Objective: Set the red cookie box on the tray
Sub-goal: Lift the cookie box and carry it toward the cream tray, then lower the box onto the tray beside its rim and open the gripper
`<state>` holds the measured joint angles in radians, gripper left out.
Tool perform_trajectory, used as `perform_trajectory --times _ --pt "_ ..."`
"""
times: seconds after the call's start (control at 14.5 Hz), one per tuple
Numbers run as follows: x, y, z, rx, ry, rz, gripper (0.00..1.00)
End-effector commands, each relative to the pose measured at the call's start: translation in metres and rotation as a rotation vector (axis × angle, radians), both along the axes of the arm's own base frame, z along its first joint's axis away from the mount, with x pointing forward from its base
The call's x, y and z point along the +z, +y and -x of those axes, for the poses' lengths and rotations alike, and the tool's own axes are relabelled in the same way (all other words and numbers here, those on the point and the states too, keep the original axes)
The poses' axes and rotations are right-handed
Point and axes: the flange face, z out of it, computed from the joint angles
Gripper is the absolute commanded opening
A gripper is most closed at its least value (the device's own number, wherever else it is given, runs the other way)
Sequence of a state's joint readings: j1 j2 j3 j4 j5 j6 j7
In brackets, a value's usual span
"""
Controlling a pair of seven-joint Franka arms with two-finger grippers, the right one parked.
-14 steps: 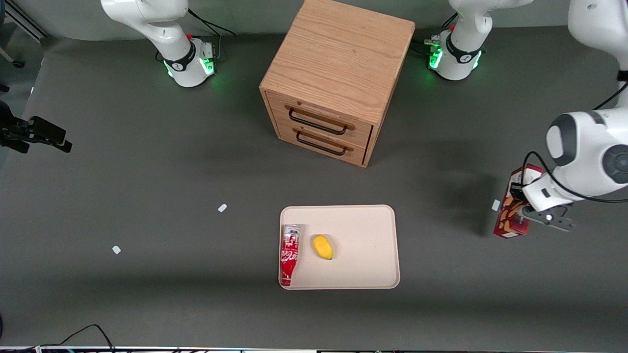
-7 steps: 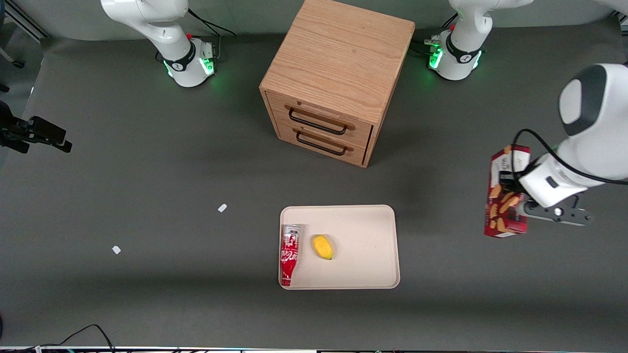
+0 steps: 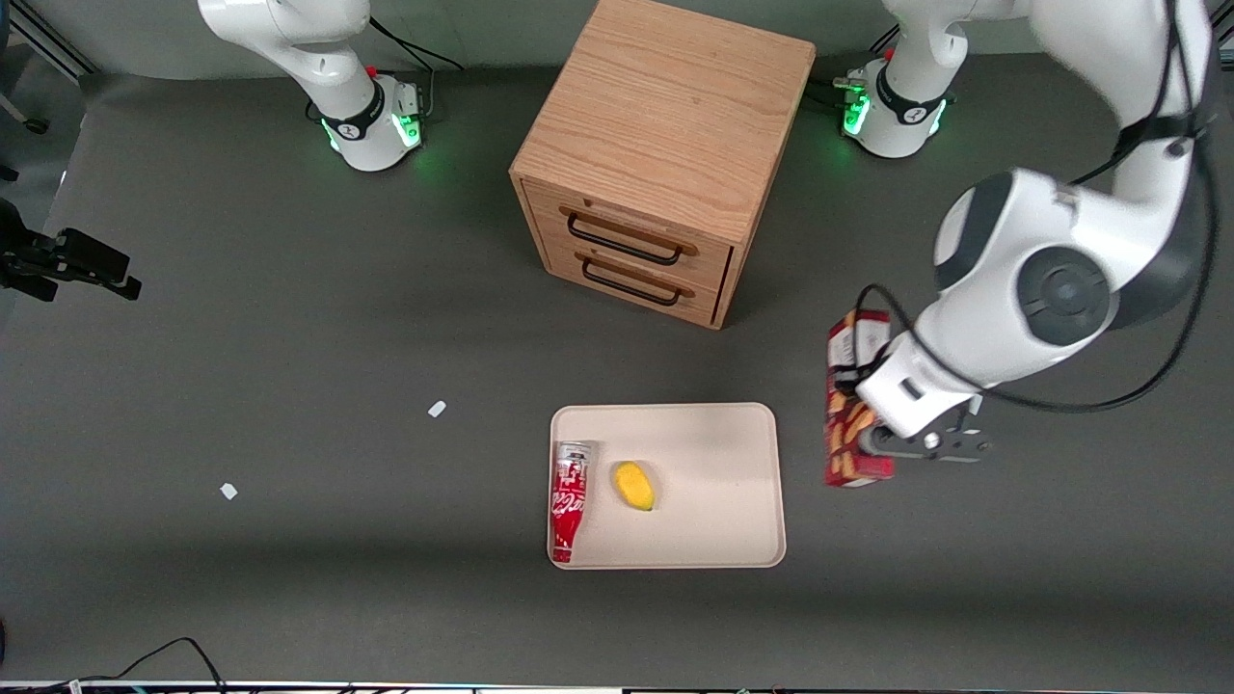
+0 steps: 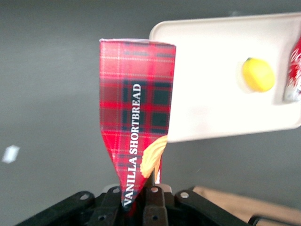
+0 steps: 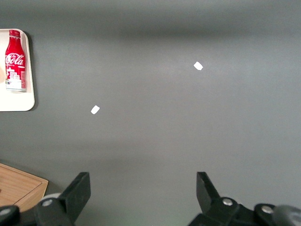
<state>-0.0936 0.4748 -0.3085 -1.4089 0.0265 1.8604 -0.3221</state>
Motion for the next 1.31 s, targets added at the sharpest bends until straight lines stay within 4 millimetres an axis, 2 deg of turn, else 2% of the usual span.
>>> perform_trajectory --times 0.0,0.14,0.28,0.55,0.76,1.03,1.1,1.24 --pt "-0.042 -0.032 -0.025 0.029 -0.031 0.039 0.0" --pt "-0.09 -0.056 -0.03 0.007 -0.064 0.048 0.0" --pt "-0.125 -0.07 -0.031 0.017 -0.08 0.036 0.0" --pt "-0.171 -0.08 -0.03 0.059 -0.076 0.017 0.0" --pt "-0.183 -0.074 -0.033 0.068 -0.089 0.004 0.0" --pt "-0.188 -0.074 -0.033 0.077 -0.087 -0.008 0.0" --pt "-0.19 -0.072 -0.033 0.083 -0.087 -0.014 0.12" --pt "-0.19 -0.071 -0.034 0.037 -0.145 -0.056 1.0"
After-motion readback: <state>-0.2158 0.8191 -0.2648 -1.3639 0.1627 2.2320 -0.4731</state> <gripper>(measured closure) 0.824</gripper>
